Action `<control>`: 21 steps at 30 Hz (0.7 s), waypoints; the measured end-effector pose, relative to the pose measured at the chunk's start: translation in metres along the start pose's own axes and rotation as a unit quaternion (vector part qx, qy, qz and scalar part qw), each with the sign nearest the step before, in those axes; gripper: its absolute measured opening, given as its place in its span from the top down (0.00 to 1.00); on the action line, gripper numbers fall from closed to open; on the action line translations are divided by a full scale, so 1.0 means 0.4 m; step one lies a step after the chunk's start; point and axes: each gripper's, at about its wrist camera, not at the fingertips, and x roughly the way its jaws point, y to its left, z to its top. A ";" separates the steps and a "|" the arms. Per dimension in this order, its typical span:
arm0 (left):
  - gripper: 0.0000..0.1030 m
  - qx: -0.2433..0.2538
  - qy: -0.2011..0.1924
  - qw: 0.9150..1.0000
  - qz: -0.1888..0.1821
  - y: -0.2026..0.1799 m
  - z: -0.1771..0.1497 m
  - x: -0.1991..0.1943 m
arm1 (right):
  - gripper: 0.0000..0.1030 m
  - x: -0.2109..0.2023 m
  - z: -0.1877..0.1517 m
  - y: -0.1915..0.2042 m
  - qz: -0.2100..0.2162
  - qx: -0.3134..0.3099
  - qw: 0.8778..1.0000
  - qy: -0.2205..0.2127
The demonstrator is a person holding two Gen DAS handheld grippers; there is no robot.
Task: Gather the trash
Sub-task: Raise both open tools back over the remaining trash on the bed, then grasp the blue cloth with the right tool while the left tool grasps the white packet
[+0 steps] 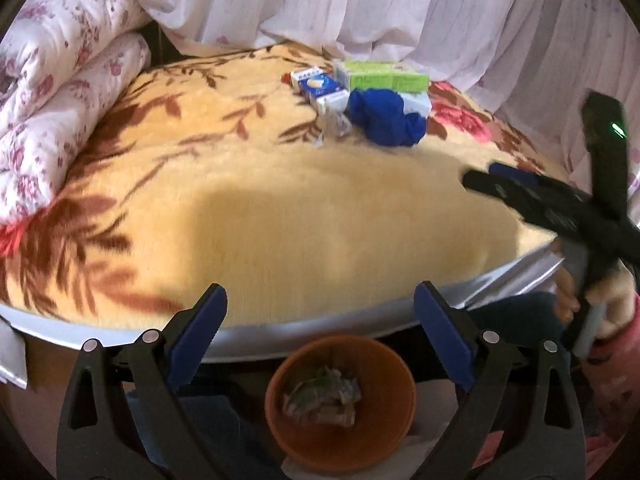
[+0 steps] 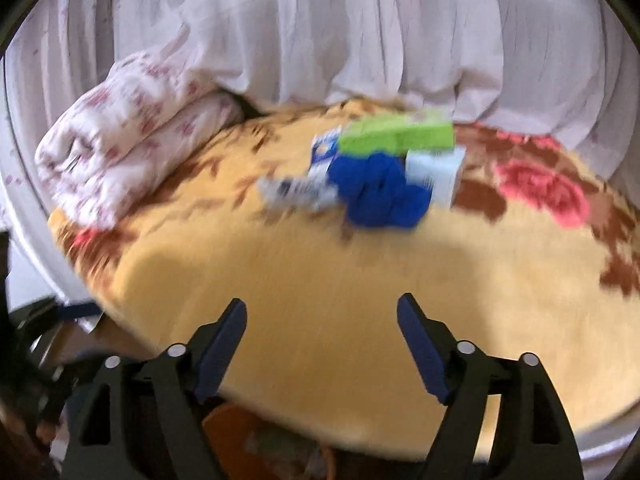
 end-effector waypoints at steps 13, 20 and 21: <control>0.11 -0.005 0.006 1.000 -0.012 0.011 0.034 0.029 | 0.25 0.346 0.201 -0.068 -0.086 -0.015 0.995 0.047; 0.11 -0.019 0.003 1.000 -0.016 0.033 0.044 0.038 | 0.54 0.415 0.205 -0.092 -0.081 -0.002 0.993 0.089; 0.11 -0.020 0.003 1.000 -0.017 0.033 0.045 0.037 | 0.57 0.407 0.203 -0.090 -0.083 -0.003 0.993 0.083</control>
